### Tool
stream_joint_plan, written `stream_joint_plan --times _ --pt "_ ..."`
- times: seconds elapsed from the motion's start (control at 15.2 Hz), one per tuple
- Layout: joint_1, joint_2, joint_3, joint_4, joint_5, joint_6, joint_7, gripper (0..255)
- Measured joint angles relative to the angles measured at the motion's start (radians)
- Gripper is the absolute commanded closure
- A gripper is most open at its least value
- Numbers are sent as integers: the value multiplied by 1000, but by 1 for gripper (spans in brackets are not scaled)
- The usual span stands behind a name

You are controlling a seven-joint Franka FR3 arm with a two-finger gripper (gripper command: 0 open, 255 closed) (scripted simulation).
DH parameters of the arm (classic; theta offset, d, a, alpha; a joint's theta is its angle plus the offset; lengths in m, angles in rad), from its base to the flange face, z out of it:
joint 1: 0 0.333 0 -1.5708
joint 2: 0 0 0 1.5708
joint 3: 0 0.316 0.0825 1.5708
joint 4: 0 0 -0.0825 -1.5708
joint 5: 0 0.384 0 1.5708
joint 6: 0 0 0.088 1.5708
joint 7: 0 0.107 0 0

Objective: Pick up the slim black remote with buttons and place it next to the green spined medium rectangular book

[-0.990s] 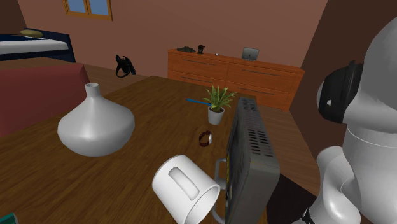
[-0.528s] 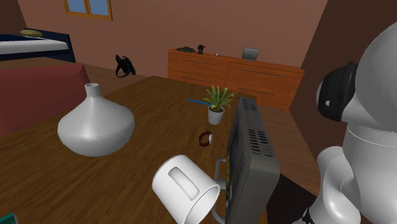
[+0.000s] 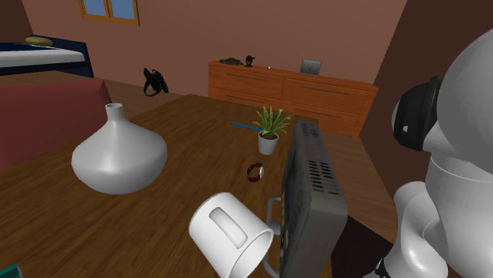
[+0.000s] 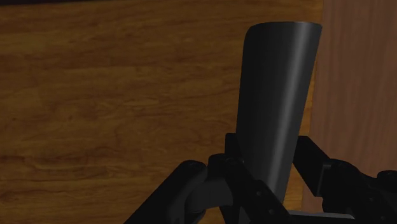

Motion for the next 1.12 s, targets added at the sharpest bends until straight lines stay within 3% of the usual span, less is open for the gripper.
stream_joint_plan --times 0.4,0.73,1.12 --pt "-1 1 -1 0 0 -1 0 0" --pt "15 0 3 118 2 -115 -5 0" --pt "14 -2 4 126 4 -126 -7 0"
